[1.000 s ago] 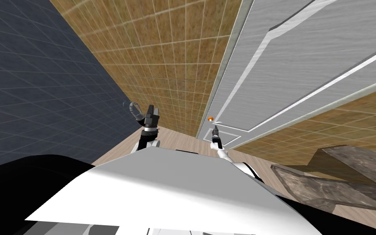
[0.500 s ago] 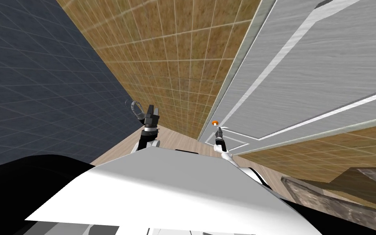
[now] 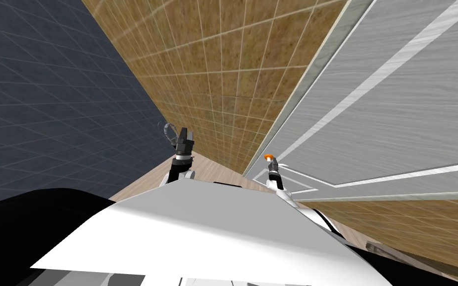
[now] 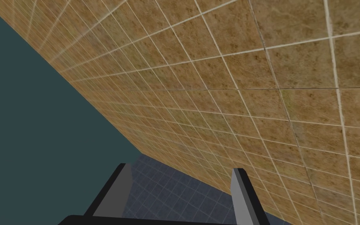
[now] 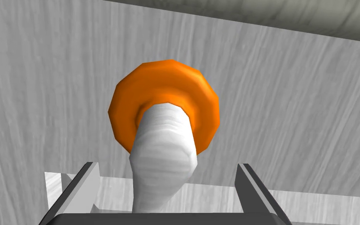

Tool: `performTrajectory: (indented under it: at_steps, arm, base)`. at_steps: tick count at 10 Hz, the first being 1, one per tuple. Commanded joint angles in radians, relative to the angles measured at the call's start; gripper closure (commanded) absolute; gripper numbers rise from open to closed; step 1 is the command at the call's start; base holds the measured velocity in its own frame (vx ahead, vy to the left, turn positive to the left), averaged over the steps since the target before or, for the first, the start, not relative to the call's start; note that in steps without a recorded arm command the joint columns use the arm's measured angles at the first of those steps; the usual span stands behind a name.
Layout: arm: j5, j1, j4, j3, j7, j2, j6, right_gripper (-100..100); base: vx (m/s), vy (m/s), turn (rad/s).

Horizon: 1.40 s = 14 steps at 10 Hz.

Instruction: Pull the door open

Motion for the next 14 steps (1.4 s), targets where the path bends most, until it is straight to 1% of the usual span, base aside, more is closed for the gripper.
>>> performTrajectory:
  at_steps: [1,2,7,8,9,11,14]
  arm:
    - [0.0,0.0,0.0,0.0,0.0,0.0,0.0,-100]
    - [0.0,0.0,0.0,0.0,0.0,0.0,0.0,100]
    - [0.0,0.0,0.0,0.0,0.0,0.0,0.0,100]
    - [0.007,0.006,-0.005,0.015,-0.017,-0.008,-0.003,100]
    - [0.009,0.008,-0.006,0.019,-0.021,-0.01,-0.004,100]
    - [0.018,0.015,-0.013,0.037,-0.042,-0.022,-0.009,100]
    - [0.035,0.03,-0.025,0.073,-0.082,-0.044,-0.02,100]
  base:
    - [0.067,-0.002,0.019]
    - [-0.007,-0.001,-0.016]
    - [-0.013,0.0,0.001]
    - [-0.13,-0.027,0.099]
    - [-0.215,-0.05,0.114]
    - [-0.201,-0.048,0.1]
    - [-0.222,-0.073,0.138]
